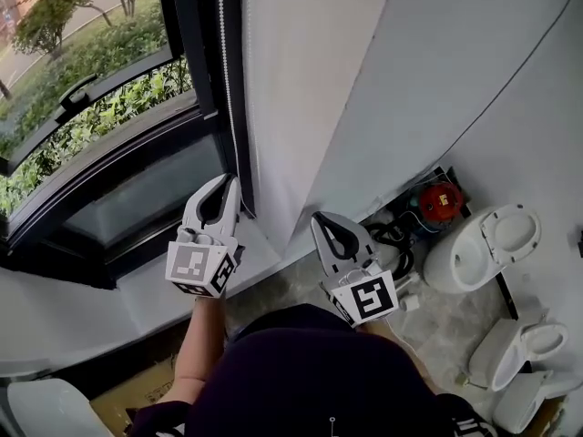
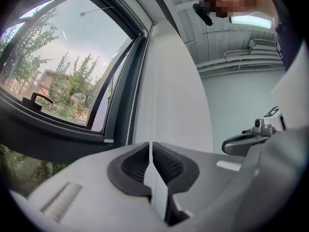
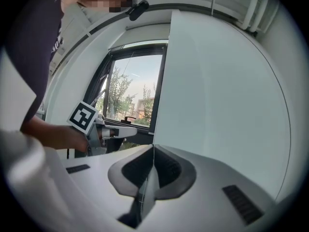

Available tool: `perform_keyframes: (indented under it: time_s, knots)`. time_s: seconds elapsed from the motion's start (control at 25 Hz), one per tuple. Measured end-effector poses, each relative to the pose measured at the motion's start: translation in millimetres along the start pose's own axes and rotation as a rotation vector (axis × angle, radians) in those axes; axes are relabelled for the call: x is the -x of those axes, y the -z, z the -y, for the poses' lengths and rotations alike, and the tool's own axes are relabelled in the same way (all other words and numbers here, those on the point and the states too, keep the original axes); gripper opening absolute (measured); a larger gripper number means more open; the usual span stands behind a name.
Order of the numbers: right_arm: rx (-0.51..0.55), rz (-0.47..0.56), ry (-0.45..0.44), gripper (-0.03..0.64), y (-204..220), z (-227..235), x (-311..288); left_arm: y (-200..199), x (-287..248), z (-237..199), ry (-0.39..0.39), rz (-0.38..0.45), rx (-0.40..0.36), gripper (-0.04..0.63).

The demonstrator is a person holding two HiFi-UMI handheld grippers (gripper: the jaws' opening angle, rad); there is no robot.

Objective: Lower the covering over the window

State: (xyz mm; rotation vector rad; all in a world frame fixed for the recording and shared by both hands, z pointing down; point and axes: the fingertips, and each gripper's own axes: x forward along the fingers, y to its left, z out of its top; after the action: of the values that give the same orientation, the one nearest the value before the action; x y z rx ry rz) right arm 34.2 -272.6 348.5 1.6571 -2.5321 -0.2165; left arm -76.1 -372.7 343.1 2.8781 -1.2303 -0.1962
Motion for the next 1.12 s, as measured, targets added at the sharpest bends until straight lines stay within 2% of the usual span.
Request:
perform_keyframes:
  time_s: [0.36,0.48,0.6,0.8,1.0,1.12]
  knots:
    - [-0.014,0.038,-0.05,0.012,-15,4,3,-2,-35,-19,-0.036,-0.046,-0.031,0.012]
    - [-0.024,0.073,-0.097,0.012,-26,2,4,0,-49,-30,-0.071,-0.072,-0.05,0.019]
    - [-0.023,0.117,-0.158,0.012,-38,-6,2,4,-63,-45,-0.098,-0.1,-0.046,0.075]
    - [0.019,0.131,-0.236,0.012,-47,-22,-3,12,-83,-64,-0.133,-0.15,-0.063,0.089]
    - [0.026,0.147,-0.253,0.013,-57,-23,-8,19,-103,-70,-0.137,-0.2,-0.097,0.098]
    - [0.027,0.157,-0.253,0.012,-60,-21,-7,23,-110,-74,-0.17,-0.223,-0.111,0.087]
